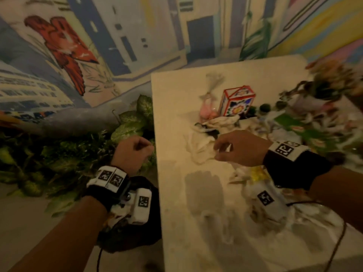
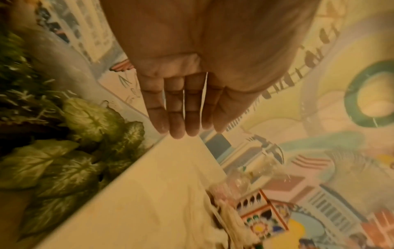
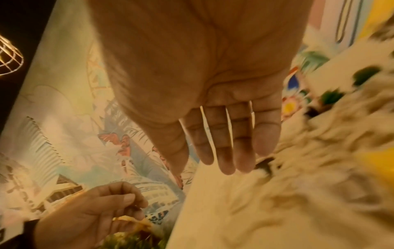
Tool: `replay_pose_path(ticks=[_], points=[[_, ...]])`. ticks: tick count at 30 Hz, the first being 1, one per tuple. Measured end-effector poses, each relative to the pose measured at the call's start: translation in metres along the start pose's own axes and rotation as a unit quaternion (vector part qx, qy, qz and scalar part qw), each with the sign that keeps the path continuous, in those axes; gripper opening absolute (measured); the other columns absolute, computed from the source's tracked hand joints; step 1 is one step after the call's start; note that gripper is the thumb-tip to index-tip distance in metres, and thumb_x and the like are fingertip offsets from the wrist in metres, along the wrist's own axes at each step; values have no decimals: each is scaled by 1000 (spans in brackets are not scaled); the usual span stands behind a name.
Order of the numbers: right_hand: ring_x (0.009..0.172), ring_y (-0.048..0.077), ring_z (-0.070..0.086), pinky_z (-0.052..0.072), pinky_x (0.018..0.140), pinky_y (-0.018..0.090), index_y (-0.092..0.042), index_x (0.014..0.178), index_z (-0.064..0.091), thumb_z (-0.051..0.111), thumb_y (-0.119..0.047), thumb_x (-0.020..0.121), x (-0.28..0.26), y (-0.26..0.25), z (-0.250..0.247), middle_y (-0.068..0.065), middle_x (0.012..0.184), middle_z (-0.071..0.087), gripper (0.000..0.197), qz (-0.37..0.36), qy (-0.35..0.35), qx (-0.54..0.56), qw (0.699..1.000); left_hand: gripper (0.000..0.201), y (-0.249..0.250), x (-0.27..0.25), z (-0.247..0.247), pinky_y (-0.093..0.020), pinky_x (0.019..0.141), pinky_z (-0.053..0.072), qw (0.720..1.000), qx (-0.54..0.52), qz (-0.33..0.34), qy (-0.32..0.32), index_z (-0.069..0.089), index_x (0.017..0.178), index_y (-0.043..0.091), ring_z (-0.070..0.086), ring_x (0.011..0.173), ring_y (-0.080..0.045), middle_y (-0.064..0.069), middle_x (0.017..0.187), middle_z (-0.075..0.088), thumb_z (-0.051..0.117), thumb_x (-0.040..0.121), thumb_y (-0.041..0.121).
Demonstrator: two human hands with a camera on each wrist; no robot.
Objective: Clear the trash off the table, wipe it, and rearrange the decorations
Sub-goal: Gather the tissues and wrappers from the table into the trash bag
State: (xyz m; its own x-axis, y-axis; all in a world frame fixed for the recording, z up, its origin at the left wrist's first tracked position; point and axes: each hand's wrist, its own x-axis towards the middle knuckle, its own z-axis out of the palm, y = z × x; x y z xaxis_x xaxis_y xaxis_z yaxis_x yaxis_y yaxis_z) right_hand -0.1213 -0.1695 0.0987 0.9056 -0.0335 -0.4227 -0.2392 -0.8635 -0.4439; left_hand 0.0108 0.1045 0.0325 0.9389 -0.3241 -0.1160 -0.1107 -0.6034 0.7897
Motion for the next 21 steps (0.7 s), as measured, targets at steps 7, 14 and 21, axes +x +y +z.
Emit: replay_pose_path(ticks=[7, 14, 21], points=[[96, 15, 54, 43, 79, 27, -24, 112, 59, 64, -46, 84, -36, 94, -39, -3, 120, 57, 36, 45, 2, -40, 998, 55, 57, 20, 102, -39, 90, 49, 989, 106, -44, -96, 51, 124, 23, 56, 112, -27, -6, 126, 54, 77, 76, 30], [117, 22, 45, 44, 96, 40, -29, 118, 56, 74, -56, 68, -43, 128, -40, -1, 130, 50, 59, 49, 1, -115, 992, 132, 85, 43, 162, -55, 113, 26, 950, 241, -87, -180, 2, 148, 44, 7, 146, -35, -5, 159, -12, 87, 48, 55], [129, 26, 32, 37, 104, 48, -40, 133, 39, 71, -68, 58, -36, 139, -24, -5, 141, 37, 86, 41, -49, -191, 979, 133, 116, 55, 201, -64, 113, 15, 907, 327, -85, -252, -4, 147, 46, -12, 144, -41, -3, 157, -24, 82, 48, 65]])
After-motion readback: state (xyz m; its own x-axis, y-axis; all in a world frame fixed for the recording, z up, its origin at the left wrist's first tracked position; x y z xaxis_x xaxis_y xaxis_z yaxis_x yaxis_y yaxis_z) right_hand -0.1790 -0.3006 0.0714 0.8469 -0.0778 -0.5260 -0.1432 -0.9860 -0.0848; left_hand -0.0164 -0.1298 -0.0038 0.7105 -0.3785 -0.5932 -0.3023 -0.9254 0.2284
